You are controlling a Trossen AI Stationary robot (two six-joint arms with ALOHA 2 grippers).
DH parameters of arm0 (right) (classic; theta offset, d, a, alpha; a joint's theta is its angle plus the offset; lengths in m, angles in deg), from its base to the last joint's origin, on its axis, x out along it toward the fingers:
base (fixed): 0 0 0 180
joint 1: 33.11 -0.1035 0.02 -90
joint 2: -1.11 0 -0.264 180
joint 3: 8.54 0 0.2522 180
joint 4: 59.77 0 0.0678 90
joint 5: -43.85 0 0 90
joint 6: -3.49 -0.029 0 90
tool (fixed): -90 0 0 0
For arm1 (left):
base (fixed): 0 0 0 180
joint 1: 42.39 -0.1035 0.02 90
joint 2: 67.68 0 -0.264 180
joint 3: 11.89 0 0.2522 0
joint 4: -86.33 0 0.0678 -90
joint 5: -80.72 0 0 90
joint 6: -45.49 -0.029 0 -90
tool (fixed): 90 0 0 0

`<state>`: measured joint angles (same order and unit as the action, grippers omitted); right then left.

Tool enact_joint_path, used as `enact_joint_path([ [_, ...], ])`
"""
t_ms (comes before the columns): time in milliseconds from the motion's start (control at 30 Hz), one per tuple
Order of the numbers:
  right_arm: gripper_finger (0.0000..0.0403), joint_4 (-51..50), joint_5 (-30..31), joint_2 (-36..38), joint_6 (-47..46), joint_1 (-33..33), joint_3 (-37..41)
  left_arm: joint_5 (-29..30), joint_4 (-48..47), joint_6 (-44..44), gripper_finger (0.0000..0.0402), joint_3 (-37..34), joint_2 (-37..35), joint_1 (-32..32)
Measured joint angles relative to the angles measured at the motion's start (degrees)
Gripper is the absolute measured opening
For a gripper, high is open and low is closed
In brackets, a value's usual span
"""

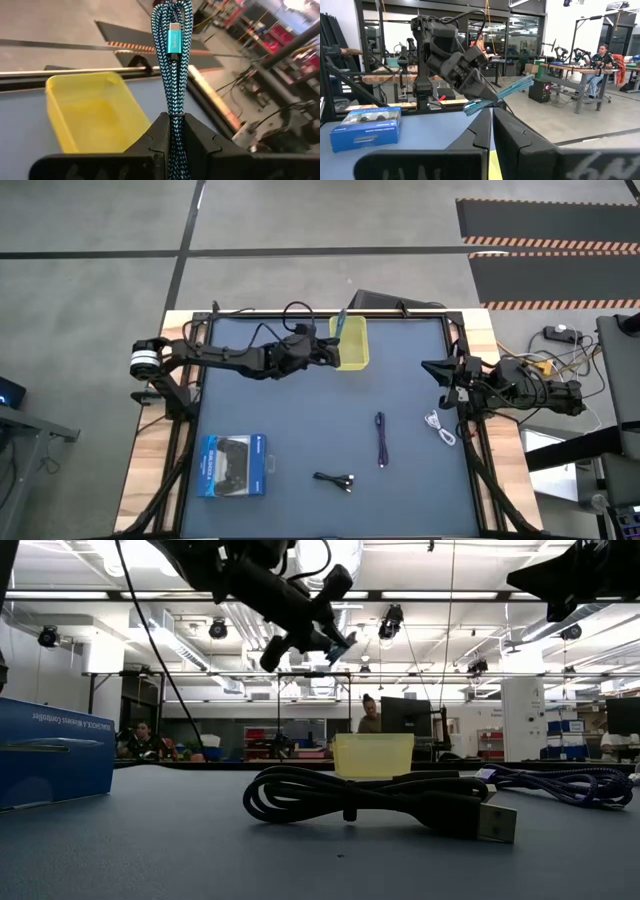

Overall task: Pick and place USB-C Cables
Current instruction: Put the blue charger cable into the yellow bin

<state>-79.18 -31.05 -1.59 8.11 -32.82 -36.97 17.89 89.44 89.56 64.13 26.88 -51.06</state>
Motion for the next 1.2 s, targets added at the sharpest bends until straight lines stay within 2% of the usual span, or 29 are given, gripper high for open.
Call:
enact_joint_path([
  [300,0.0009,0.2,0.02,0.0,0.07,0.0,0.0,0.18,3.52,0.57,0.002,-0.17,0.0,0.07],
  [833,0.0009,0.41,0.0,0.0,-0.07,0.0,0.0,0.3,25.4,2.72,0.002,-0.02,9.29,-0.05],
  [1200,0.0009,0.42,0.02,0.0,0.07,0.0,0.0,0.67,26.35,3.63,0.002,4.94,14.22,-0.32],
])
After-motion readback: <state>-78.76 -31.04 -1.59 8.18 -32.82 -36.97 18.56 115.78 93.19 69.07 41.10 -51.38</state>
